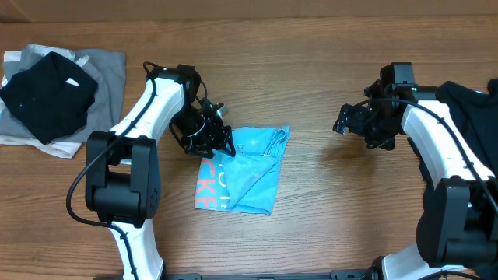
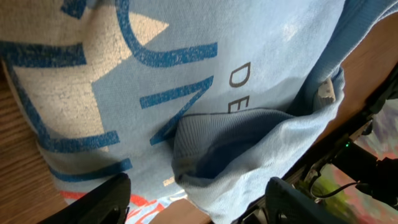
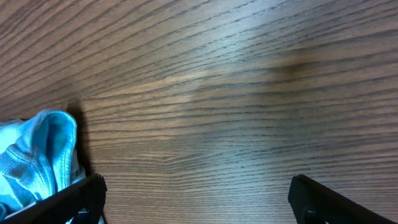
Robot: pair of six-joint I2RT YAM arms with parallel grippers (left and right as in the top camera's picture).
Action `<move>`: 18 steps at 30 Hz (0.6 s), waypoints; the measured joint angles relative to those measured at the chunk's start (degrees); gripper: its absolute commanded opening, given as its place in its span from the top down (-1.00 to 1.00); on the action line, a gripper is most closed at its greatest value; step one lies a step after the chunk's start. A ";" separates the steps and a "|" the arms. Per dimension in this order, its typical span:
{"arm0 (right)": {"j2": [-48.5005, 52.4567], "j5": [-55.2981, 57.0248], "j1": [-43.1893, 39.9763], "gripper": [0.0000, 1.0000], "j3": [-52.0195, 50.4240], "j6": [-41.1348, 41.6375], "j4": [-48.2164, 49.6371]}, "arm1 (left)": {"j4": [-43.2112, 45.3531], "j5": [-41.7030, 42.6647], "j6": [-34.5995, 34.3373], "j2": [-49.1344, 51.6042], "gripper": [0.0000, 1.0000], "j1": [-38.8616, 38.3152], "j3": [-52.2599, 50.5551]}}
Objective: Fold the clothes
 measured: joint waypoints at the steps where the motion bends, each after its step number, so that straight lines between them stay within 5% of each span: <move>1: 0.00 -0.02 0.00 -0.96 0.00 0.00 0.00 | 0.22 0.00 -0.31 0.00 -0.49 0.00 0.00; 13: 0.00 -0.02 0.00 -0.96 0.00 0.00 -0.04 | 3.02 0.28 -2.14 0.00 -0.30 -1.25 -0.02; 18: 0.00 -0.02 0.00 -0.96 0.00 0.00 -0.02 | 3.08 0.52 -2.32 0.00 -0.04 -1.25 -0.02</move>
